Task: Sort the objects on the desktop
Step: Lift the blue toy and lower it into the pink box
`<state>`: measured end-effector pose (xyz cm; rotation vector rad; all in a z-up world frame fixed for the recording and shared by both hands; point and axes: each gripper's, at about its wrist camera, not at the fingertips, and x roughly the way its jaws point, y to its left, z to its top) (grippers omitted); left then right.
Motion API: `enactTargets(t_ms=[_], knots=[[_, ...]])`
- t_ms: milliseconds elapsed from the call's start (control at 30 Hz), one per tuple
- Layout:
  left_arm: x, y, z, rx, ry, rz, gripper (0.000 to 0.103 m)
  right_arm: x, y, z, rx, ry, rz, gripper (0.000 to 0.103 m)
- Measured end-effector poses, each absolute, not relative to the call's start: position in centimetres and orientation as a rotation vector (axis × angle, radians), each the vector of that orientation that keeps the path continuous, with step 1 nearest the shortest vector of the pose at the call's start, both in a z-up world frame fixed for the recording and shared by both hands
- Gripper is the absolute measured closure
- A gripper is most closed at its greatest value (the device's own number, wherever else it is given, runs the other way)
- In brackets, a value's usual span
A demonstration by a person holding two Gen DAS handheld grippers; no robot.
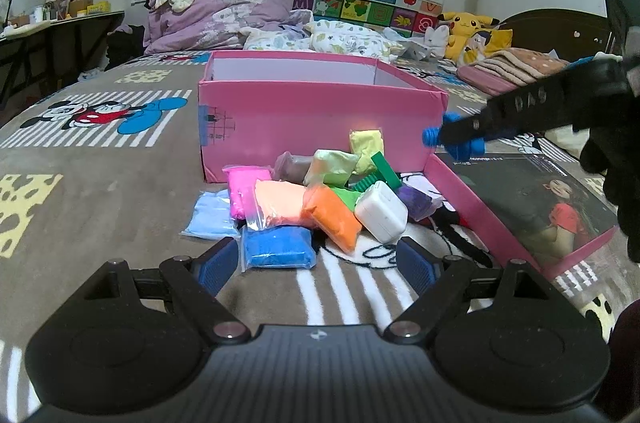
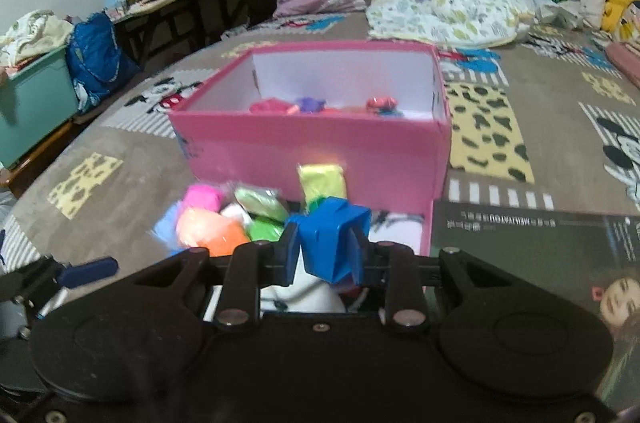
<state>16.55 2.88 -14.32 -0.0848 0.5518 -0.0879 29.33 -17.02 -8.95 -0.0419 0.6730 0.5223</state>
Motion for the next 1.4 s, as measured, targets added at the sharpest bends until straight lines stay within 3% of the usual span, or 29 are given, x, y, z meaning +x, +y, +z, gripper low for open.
enactTargets(t_ms=[900, 1400], knots=[[16.9, 3.5, -14.5, -0.112, 0.552, -0.076, 0.017, 37.8, -14.0, -2.3, -0.011, 0.6, 0.567, 0.078], [17.2, 3.9, -14.7, -0.132, 0.559, -0.078, 0.017, 44.0, -9.4, -3.8, -0.083, 0.697, 0.586, 0.078]])
